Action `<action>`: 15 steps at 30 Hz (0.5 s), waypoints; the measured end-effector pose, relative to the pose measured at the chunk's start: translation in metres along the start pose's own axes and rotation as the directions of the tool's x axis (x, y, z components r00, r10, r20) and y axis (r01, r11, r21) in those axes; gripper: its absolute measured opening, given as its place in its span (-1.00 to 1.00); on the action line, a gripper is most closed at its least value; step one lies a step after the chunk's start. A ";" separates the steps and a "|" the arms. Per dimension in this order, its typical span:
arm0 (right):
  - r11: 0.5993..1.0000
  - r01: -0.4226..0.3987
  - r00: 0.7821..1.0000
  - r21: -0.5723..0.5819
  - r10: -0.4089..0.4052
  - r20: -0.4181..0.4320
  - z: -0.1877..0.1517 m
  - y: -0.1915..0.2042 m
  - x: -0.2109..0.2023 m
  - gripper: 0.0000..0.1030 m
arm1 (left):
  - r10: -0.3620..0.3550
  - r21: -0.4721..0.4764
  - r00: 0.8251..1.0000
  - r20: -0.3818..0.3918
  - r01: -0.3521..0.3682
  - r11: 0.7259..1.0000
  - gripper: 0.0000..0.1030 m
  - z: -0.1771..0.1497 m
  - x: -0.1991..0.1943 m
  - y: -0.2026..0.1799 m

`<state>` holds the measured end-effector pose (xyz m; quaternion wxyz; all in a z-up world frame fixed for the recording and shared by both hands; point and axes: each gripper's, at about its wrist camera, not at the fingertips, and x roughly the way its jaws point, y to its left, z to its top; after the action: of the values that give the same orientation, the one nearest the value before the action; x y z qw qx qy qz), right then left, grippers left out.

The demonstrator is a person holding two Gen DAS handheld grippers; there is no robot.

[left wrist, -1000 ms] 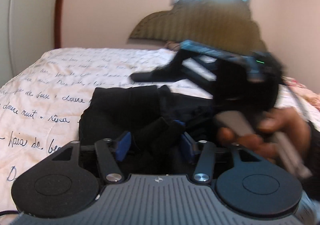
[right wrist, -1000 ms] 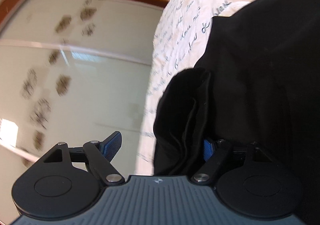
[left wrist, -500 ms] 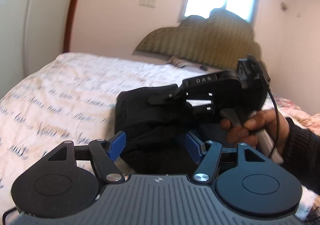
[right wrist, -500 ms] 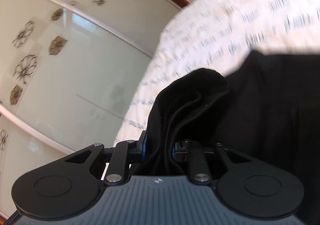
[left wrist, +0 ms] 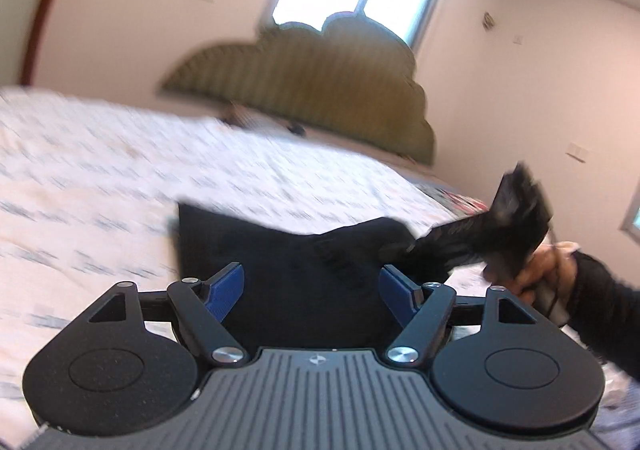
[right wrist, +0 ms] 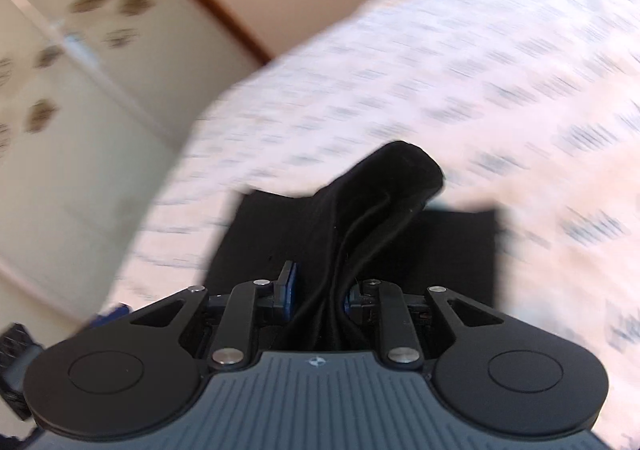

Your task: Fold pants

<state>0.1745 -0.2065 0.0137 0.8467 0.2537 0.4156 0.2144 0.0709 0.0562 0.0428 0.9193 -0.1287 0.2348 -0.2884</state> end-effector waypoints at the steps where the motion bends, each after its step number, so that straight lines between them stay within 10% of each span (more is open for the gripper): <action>1: 0.999 0.018 1.000 0.026 -0.018 -0.010 -0.007 -0.013 0.003 -0.61 | -0.020 -0.018 0.999 -0.030 0.019 1.000 0.48 0.000 0.014 -0.001; 15: 0.990 -0.073 0.997 0.119 0.068 0.045 -0.017 -0.046 0.002 -0.57 | 0.069 0.028 0.977 -0.202 -0.064 0.998 0.51 -0.031 0.071 -0.006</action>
<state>0.1682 -0.2366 -0.0241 0.8302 0.3233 0.4010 0.2134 0.1039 0.0065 -0.0075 0.9010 -0.0810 0.3284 -0.2716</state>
